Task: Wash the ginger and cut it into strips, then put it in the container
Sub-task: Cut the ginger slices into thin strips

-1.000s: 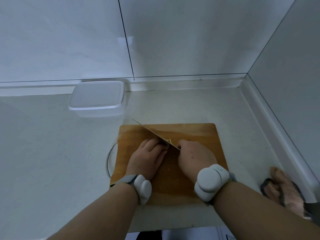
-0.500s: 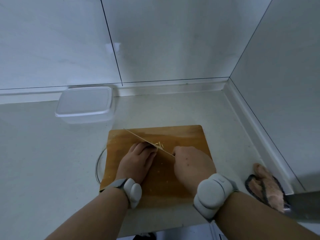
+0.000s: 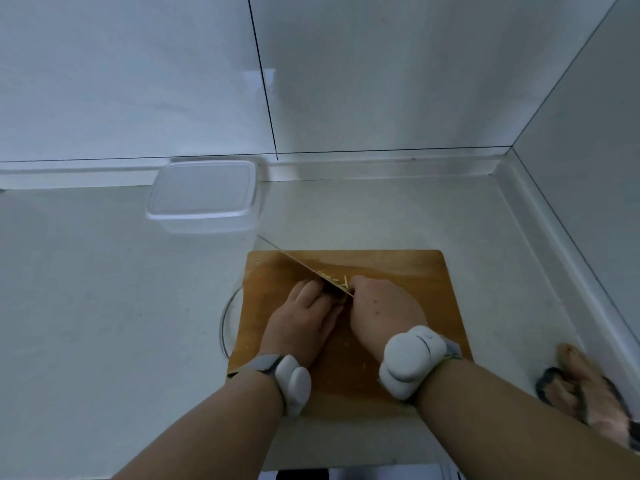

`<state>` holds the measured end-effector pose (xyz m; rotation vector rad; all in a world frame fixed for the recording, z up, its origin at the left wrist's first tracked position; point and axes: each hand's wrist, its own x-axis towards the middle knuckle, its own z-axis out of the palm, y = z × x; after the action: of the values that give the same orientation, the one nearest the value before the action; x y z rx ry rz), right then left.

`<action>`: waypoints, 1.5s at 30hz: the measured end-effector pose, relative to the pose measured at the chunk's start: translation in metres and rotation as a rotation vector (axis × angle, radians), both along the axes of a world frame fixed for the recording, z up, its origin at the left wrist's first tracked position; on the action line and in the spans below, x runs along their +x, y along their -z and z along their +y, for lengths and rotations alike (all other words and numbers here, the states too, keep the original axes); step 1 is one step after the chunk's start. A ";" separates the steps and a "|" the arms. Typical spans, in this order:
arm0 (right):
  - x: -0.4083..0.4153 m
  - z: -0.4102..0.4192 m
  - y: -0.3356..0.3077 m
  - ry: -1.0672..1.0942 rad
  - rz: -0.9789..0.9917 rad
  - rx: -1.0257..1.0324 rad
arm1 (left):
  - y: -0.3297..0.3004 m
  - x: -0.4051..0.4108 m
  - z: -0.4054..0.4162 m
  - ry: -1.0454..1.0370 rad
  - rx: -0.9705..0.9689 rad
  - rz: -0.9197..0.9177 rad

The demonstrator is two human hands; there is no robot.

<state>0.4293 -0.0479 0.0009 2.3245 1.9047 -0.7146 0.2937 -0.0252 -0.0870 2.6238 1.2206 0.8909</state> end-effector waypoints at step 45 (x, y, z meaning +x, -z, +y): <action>-0.007 0.004 0.001 -0.008 0.009 -0.003 | -0.002 0.000 0.000 -0.059 0.050 0.029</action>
<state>0.4219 -0.0438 -0.0004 2.3143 1.9137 -0.7282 0.2937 -0.0256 -0.0846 2.6617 1.3065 0.9076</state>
